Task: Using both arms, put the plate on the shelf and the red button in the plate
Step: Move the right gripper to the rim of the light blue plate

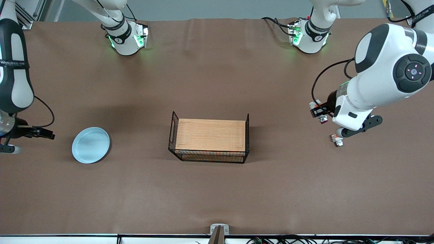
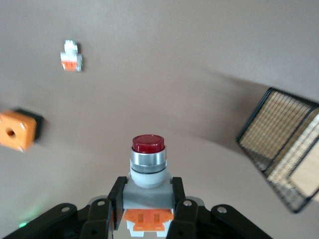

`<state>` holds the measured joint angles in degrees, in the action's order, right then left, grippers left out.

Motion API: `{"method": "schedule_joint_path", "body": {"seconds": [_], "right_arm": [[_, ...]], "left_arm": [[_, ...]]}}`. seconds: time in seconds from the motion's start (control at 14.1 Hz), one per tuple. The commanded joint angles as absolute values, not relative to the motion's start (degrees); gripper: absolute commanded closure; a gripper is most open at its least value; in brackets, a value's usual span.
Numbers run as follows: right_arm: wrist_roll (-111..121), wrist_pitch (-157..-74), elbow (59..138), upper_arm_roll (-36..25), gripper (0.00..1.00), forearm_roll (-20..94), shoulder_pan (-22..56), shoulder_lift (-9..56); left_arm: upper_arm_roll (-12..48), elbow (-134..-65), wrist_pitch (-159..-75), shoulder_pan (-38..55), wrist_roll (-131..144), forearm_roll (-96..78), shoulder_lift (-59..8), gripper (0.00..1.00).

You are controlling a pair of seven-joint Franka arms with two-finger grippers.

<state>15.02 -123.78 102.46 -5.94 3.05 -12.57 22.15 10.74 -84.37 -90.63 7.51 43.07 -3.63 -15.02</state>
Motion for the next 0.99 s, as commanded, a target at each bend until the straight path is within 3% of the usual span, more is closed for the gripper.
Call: {"method": "schedule_joint_path", "body": {"seconds": [0.0,0.28,0.92], "right_arm": [[19.59,-133.20,107.91,-5.01,0.00,6.15,-14.24,23.54],[22.14,-139.74,109.34,-4.92,0.00,7.81,-14.76,28.64],[23.99,-142.64,109.34,-4.83,0.01,9.83,-15.12,33.92]], "left_arm": [[13.61,-83.24,-89.38,7.47,55.41,-4.57,-14.33,0.71],[18.18,-81.48,-90.52,7.47,68.43,-5.10,-14.41,0.72],[21.44,-81.56,-95.27,7.82,90.06,-5.89,-14.85,0.72]]}}
